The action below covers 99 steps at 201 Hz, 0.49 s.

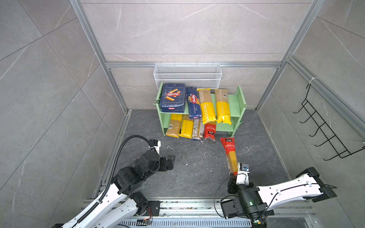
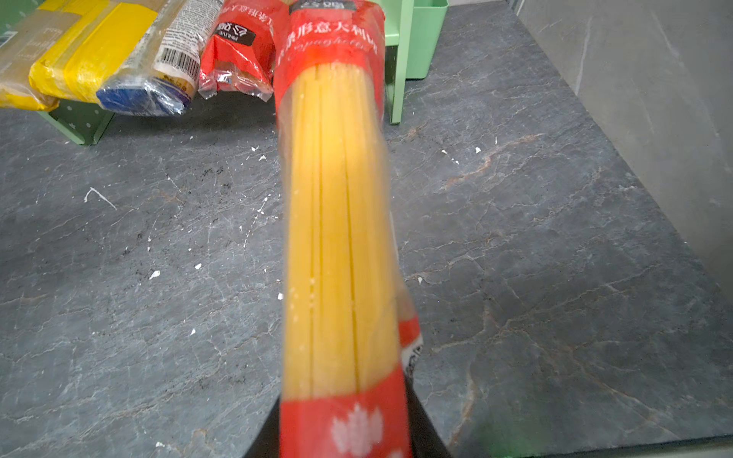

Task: Place and organize the pasta boxes and bags onto the shelf
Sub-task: 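Carry the upright red bag to the lower shelf tier with the right gripper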

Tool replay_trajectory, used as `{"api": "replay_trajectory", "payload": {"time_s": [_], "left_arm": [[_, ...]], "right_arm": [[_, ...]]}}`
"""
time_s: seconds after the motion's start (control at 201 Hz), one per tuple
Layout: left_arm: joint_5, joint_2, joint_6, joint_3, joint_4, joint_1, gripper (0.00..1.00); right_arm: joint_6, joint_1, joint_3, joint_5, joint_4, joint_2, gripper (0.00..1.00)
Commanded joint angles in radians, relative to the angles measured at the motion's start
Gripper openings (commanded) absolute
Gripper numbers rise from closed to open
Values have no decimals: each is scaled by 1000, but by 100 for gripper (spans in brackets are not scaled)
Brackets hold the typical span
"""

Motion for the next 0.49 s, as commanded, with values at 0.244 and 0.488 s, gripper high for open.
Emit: {"api": "replay_trajectory", "payload": {"time_s": [0.244,0.488], "left_arm": [[54,32,52,26,70,-4,100],[57,35,58,29,70,-4,100]], "right_arm": [[-417,-206,28,154,99,-141,0],[-843,-411,-12,57,455,-178,0]]}}
